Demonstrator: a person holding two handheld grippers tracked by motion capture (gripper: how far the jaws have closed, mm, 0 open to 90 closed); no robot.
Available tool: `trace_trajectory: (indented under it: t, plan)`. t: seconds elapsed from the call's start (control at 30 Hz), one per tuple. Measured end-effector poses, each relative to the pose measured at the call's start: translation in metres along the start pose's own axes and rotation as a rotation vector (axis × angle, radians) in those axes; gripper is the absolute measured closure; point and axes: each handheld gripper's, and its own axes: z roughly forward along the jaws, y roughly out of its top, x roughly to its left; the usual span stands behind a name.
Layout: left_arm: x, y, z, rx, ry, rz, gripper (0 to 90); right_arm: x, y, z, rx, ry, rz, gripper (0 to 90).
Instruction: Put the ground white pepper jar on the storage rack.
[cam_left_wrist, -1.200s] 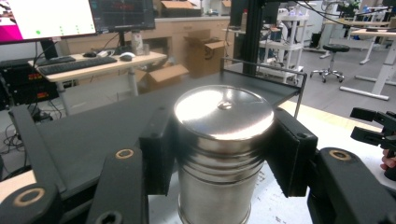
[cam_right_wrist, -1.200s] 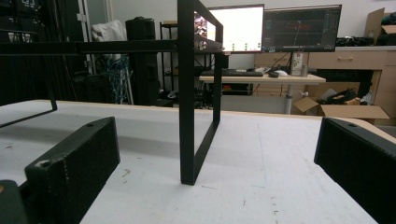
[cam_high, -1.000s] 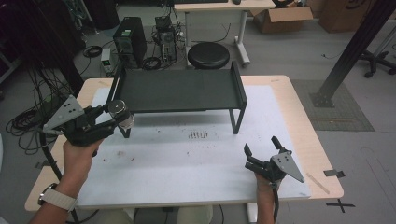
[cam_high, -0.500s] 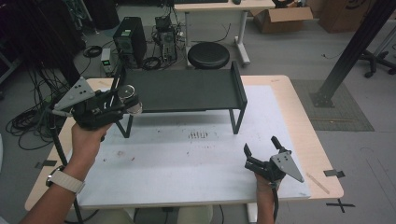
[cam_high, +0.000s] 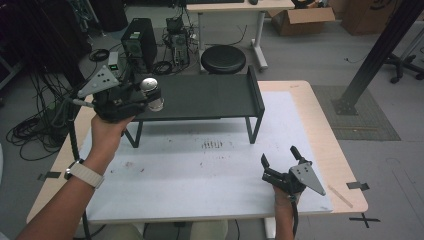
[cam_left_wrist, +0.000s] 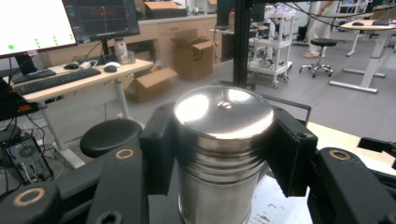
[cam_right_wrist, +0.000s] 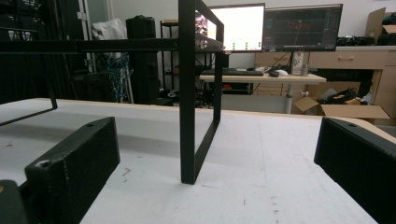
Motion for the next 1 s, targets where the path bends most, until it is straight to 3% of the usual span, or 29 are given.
trace_trajectory:
  t: [0.33, 1.0]
  plan:
    - [0.001, 0.012, 0.033, 0.029, -0.011, 0.035, 49.1, 0.0, 0.0, 0.0, 0.0, 0.001, -0.002, 0.0]
    - [0.005, 0.018, 0.091, 0.06, -0.021, 0.026, 49.1, 0.0, 0.0, -0.001, -0.008, 0.0, -0.003, 0.0]
